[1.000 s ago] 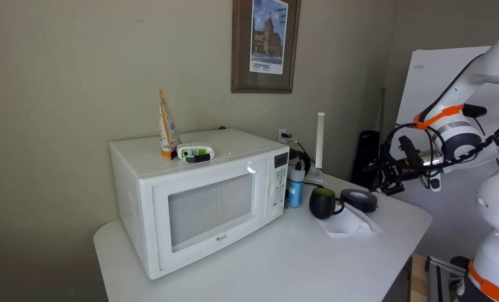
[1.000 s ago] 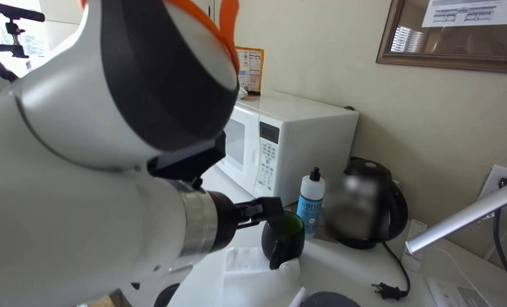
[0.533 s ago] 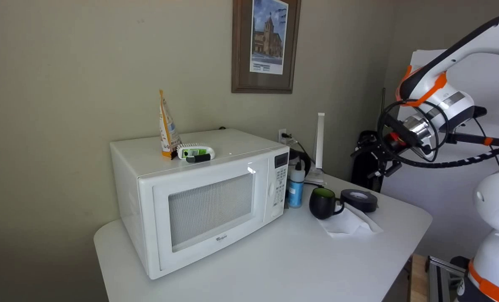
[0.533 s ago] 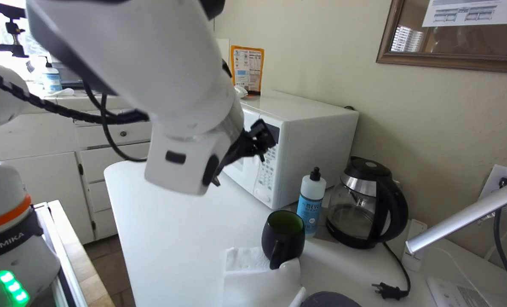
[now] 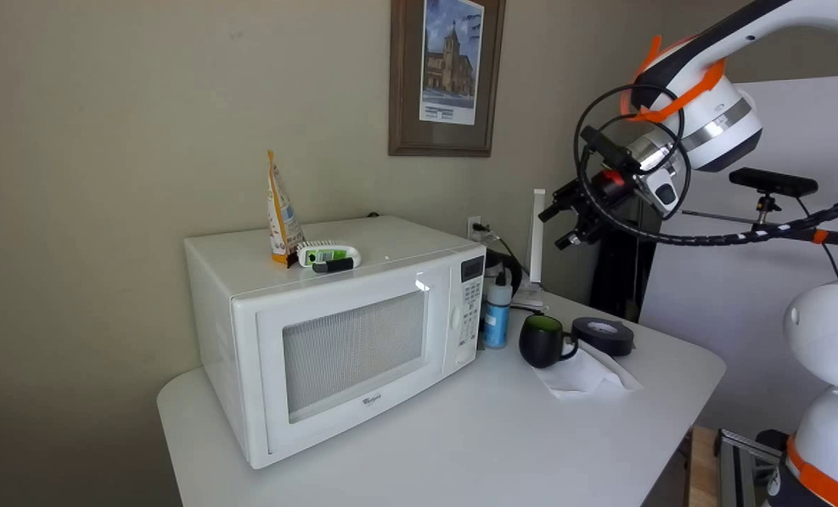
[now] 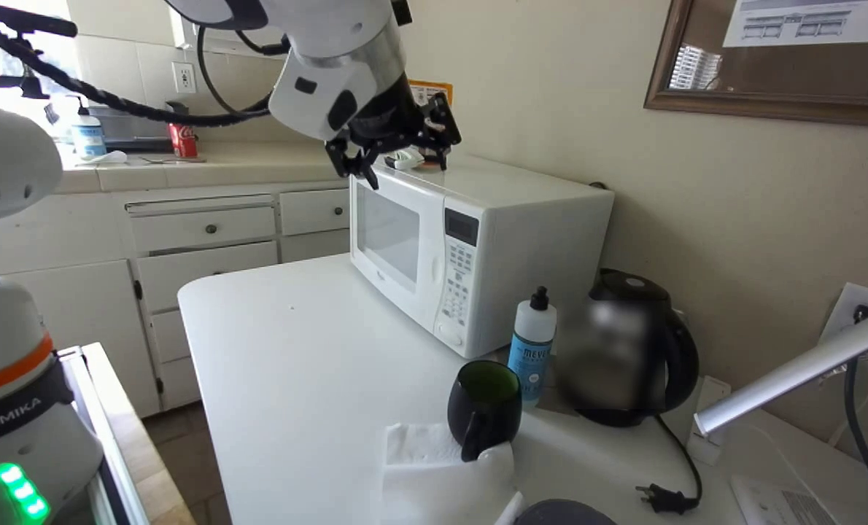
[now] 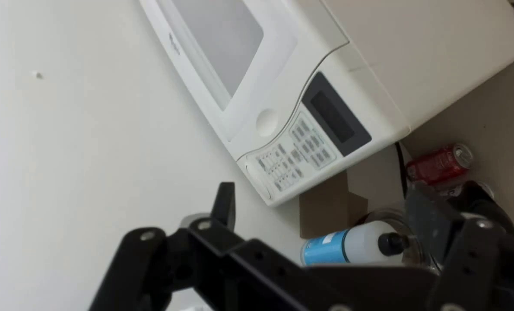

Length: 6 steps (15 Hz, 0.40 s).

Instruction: Move the cup to the right

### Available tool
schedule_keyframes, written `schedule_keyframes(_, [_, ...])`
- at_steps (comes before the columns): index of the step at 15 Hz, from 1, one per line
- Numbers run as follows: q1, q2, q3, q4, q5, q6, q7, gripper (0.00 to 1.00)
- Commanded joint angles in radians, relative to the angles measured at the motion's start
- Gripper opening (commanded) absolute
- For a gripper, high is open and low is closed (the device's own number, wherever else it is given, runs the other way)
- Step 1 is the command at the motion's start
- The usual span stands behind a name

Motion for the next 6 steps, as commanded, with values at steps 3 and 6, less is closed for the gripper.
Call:
schedule_keyframes(3, [0.097,-0.072,0.079,-0.006,0.061,0.098,0.238,1.0])
schedule_keyframes(6, [-0.003,-0.141,0.19,-0.012,0.133,0.045,0.268,1.0])
